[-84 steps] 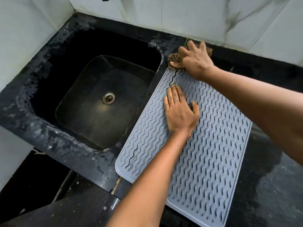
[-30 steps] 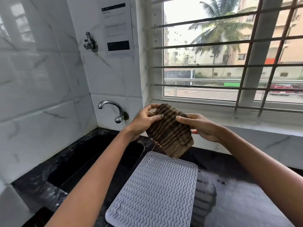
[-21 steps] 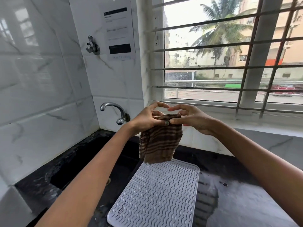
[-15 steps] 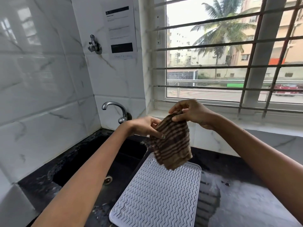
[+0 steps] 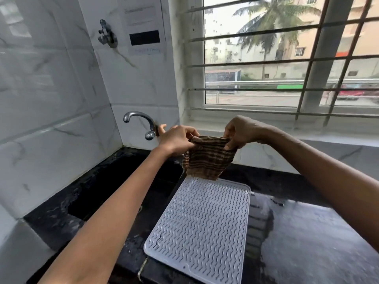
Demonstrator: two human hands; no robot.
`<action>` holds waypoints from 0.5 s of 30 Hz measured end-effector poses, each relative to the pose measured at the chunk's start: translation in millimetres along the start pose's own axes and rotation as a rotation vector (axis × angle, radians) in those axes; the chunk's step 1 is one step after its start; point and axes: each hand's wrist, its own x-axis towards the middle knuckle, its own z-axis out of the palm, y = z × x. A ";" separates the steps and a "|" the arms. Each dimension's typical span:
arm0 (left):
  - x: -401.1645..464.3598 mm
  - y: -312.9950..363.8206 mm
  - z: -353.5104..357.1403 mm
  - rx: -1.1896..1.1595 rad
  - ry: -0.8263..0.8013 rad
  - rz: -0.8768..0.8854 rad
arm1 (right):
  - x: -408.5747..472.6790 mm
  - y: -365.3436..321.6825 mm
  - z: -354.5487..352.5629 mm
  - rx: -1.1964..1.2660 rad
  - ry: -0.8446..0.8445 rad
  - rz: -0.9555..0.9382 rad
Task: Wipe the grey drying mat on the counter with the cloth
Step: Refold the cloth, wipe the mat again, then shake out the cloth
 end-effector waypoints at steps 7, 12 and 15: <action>-51.9 -3.7 47.0 -0.122 -0.602 0.048 | -43.8 32.0 56.5 -0.016 -0.445 0.241; -107.8 19.8 67.4 -0.154 -1.118 0.037 | -98.2 56.6 91.7 0.124 -0.945 0.252; -137.3 38.8 87.3 -0.190 -1.257 -0.015 | -133.3 77.5 103.1 0.235 -1.140 0.290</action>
